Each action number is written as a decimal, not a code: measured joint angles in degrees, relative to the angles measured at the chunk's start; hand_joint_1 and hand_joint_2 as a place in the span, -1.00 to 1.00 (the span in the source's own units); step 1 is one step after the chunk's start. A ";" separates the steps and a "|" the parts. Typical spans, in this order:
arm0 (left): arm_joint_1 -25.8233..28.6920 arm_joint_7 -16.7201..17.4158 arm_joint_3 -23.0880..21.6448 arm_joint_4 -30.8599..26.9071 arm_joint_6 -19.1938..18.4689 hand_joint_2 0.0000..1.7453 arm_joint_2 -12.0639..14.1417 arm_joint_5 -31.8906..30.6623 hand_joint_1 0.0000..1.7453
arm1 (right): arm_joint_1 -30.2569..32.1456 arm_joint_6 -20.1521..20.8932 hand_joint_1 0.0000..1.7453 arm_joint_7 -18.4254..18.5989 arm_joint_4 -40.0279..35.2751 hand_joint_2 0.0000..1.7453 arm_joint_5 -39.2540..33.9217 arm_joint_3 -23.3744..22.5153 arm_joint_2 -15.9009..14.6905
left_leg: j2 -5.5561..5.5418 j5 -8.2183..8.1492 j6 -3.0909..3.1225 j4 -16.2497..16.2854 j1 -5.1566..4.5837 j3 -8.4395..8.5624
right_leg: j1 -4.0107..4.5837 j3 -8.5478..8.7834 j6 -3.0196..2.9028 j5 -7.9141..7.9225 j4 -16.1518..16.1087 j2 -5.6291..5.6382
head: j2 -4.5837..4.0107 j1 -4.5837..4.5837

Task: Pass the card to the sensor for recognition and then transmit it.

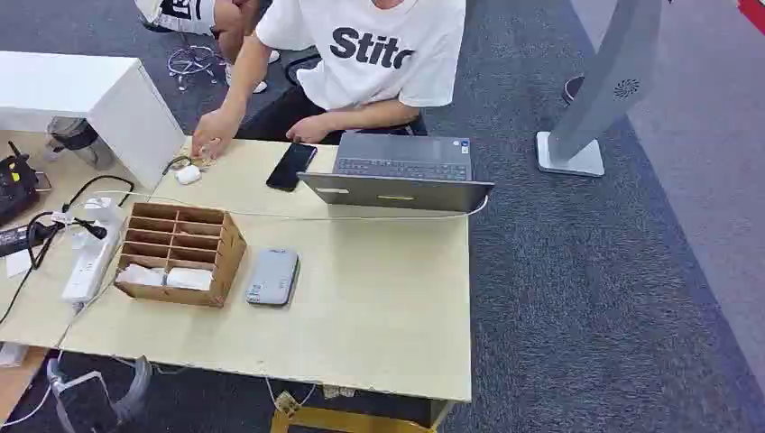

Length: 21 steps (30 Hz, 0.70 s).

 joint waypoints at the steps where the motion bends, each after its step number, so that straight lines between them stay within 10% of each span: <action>1: 0.22 -0.15 -0.63 -2.03 0.26 1.00 -0.15 -0.96 -1.00 | -0.02 0.02 -1.00 0.04 0.09 1.00 0.15 -0.15 0.02 | 0.00 0.00 0.00 0.00 0.00 -0.01 | 0.00 0.00 0.00 0.00 0.00 0.00 | 0.00 0.00; 10: 3.49 -1.44 -7.19 -19.60 2.30 1.00 -0.41 -8.62 -1.00 | -0.46 0.02 -1.00 0.46 0.39 1.00 1.79 -1.64 0.66 | 0.00 0.00 0.00 0.00 0.00 -0.01 | 0.00 -0.01 0.00 0.00 0.00 0.00 | 0.00 0.00; 21: -0.13 5.49 -17.05 -26.33 -2.95 1.00 10.54 -18.48 -1.00 | -0.78 0.79 -1.00 1.44 0.70 1.00 4.35 -3.08 1.27 | 0.00 0.08 -0.10 0.00 0.02 0.01 | 0.02 -0.04 -0.06 0.04 0.01 0.02 | 0.00 0.02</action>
